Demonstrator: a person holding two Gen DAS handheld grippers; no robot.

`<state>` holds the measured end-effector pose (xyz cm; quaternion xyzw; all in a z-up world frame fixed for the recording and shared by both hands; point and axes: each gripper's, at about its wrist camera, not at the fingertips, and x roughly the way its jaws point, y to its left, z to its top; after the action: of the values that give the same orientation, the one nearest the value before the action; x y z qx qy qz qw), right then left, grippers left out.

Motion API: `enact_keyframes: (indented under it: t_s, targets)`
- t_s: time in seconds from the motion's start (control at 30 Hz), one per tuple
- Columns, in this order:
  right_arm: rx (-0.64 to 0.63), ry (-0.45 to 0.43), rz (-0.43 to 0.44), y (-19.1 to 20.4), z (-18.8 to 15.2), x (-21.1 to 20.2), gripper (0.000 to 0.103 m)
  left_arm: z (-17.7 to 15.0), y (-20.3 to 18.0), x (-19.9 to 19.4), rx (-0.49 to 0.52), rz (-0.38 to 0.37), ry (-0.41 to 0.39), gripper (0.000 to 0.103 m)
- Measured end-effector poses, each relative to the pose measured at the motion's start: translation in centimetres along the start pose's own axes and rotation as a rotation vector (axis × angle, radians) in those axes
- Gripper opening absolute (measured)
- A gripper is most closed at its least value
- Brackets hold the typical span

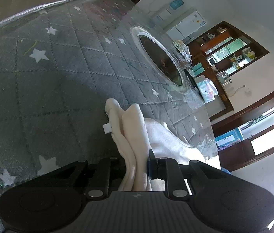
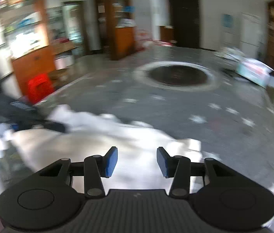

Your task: Fold clothes

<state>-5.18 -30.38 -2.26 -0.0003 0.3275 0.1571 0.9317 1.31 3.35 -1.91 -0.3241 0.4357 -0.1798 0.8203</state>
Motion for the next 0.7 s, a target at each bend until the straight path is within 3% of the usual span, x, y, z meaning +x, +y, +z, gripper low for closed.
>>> enact_keyframes:
  t_s: [0.17,0.4,0.57,0.7]
  targets:
    - [0.152,0.014,-0.041,-5.1,-1.0,1.6,0.045,0.1,0.1,0.0,0.001,0.003,0.003,0.02]
    - [0.226,0.003,0.009,-6.5,-1.3,2.6,0.044,0.1,-0.3,0.0,0.02,0.024,-0.004,0.02]
    - [0.228,0.004,0.06,-6.1,-1.3,2.9,0.02,-0.1,-1.0,0.0,0.072,0.05,-0.015,0.019]
    - [0.243,-0.014,0.077,-5.8,-1.5,2.5,0.011,-0.3,-2.3,0.2,0.136,0.098,-0.024,0.018]
